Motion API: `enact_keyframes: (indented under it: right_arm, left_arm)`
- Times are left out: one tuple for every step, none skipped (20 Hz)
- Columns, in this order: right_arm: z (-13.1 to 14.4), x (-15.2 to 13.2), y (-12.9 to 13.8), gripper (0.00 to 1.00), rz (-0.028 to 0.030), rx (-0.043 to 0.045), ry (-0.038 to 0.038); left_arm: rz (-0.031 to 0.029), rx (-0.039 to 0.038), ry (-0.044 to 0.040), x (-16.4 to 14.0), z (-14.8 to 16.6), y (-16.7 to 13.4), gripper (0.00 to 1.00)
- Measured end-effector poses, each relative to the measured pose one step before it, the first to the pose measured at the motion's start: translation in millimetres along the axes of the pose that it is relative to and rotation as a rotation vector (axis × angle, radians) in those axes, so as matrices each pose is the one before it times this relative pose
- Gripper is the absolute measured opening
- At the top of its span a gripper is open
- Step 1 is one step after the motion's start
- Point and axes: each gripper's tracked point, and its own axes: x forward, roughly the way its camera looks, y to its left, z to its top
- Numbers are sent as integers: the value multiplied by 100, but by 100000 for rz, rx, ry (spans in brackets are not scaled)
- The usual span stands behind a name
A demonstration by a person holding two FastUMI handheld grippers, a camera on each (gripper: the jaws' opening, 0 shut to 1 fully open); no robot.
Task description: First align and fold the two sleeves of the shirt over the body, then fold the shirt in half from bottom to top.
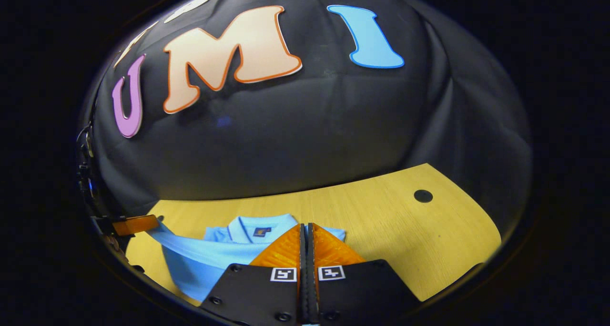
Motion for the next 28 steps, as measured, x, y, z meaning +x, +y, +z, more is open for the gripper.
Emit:
enact_keyframes:
  right_arm:
    - [-656,1296,-194,2,-1227,-1137,1154]
    - [-818,1396,-27,2,-877,-1053,1344]
    - [-939,1251,-85,2,-1190,-1089,1909]
    - [-899,954,-97,2,-1110,-1203,1444]
    - [-877,900,-188,2,-1508,-1115,1343]
    - [-1112,521,-217,2,-1205,-621,2008]
    - [-880,253,-249,2,-1265,-1154,1871]
    - [-368,124,-31,5,94,-1136,1149]
    - [228,-878,-118,11,-962,-2200,-899]
    - [511,-48,-55,40,456,-1531,-2351]
    - [965,-669,64,68,348,-919,-3501]
    - [966,-1075,4,97,236,-272,-3442]
    - [1054,-1184,-58,100,36,48,-3373]
    - [883,-1092,-66,99,158,266,-3089]
    - [955,-1325,-21,99,425,459,-2947]
    - [957,-1466,-33,99,572,68,-2736]
    - [966,-1701,-21,99,644,-62,-2440]
    - [833,-1747,-123,99,418,-196,-2303]
    - [838,-1803,-142,99,230,-396,-2127]
    - [692,-1793,-184,99,169,-564,-1403]
    - [599,-1893,-295,99,60,-578,-1333]
    - [775,-1816,-255,99,696,-204,-1937]
    - [886,-1720,-173,99,469,-499,-2148]
    - [680,-1751,-260,99,614,-679,-1582]
    - [593,-1714,-200,99,347,-575,-1452]
    - [577,-1575,-157,99,452,-174,-1565]
    - [672,-1568,-54,99,426,69,-1798]
    - [613,-1488,55,99,707,853,-1250]
  left_arm:
    - [861,601,1393,1621,-611,562,0]
    - [954,1064,1957,1342,-735,412,0]
    - [1133,1403,2117,1280,-863,473,0]
    - [1636,1520,1641,1077,-733,336,0]
    - [486,1224,1575,1079,-888,120,0]
    - [-535,-518,585,728,-518,-242,0]
    - [-783,-1026,220,341,-392,-306,0]
    - [233,-978,113,297,-111,-83,0]
    - [-1084,-25,1116,-281,-391,-119,4]
    - [-4,527,9,-340,-37,-10,36]
    - [1307,1137,-1784,-451,420,239,68]
    - [1388,507,-2709,-1109,486,199,99]
    - [1301,930,-3385,-772,821,99,96]
    - [1084,406,-3490,-1450,829,27,96]
    - [689,277,-3570,-1575,1005,-96,96]
    - [796,-26,-3562,-1537,995,-118,96]
    - [368,-48,-2748,-1625,802,-350,96]
    - [446,-178,-2333,-1646,829,-259,96]
    - [946,-327,-2101,-1879,790,-169,96]
    - [-1188,21,-2768,-1773,1104,-564,96]
    - [-602,317,-2938,-1808,979,-603,96]
    - [-207,1022,-3029,-1889,1105,-356,96]
    - [-163,941,-2360,-1645,886,-352,96]
    - [-248,856,-2685,-1907,1138,-480,95]
    - [-291,742,-2056,-1554,747,-457,95]
    - [-523,850,-2792,-1730,1052,-525,95]
    - [-332,528,-1967,-1475,798,-395,95]
    - [-277,341,-1301,-1502,684,-424,95]
